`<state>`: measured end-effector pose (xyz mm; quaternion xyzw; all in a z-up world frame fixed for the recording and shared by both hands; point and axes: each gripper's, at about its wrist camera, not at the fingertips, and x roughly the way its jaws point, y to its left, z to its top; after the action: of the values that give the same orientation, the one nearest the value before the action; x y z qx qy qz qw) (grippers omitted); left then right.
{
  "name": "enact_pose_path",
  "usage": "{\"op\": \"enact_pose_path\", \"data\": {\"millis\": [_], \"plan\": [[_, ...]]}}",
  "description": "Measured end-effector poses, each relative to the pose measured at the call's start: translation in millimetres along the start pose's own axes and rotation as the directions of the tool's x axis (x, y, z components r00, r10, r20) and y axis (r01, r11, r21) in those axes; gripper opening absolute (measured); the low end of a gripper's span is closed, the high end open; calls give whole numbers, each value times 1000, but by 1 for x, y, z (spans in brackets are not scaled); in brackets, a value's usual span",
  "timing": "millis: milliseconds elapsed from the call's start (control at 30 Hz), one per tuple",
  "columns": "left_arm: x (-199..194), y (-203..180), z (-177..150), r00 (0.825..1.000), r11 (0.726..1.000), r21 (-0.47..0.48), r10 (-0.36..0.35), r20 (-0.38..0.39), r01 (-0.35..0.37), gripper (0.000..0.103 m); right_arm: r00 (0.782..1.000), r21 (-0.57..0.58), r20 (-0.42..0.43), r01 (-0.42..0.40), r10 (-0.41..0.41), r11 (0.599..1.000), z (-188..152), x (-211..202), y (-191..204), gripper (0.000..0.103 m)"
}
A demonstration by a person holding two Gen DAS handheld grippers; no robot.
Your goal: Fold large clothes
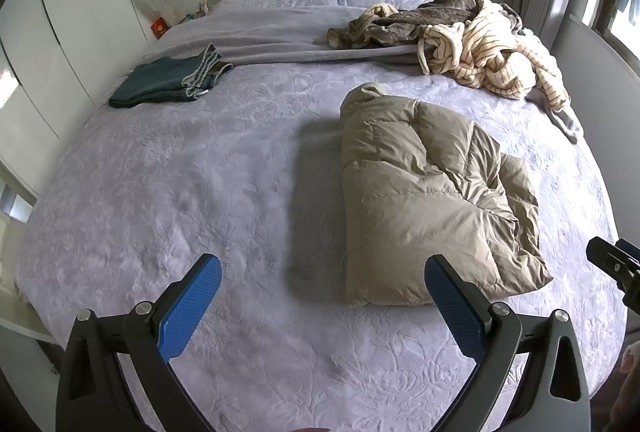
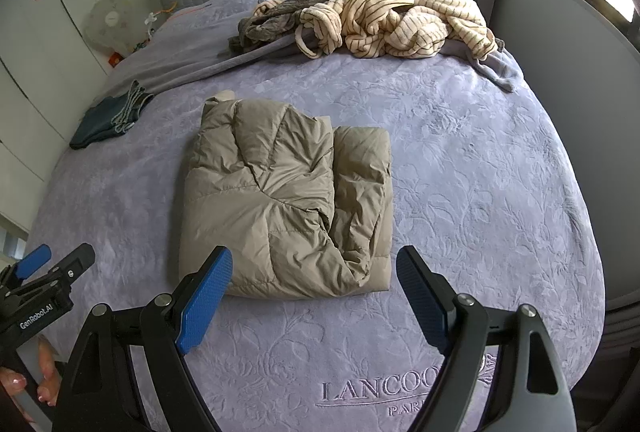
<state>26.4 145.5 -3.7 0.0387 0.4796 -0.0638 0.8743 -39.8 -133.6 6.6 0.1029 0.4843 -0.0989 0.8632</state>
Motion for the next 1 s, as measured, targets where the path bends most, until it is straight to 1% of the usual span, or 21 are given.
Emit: {"op": "enact_pose_path", "data": {"millis": [1000], "plan": [[-1,0,0,1000,1000,-2,3,0,-3,102,1000,-6,0,-3,3,1000,3,-1,3,86]]}}
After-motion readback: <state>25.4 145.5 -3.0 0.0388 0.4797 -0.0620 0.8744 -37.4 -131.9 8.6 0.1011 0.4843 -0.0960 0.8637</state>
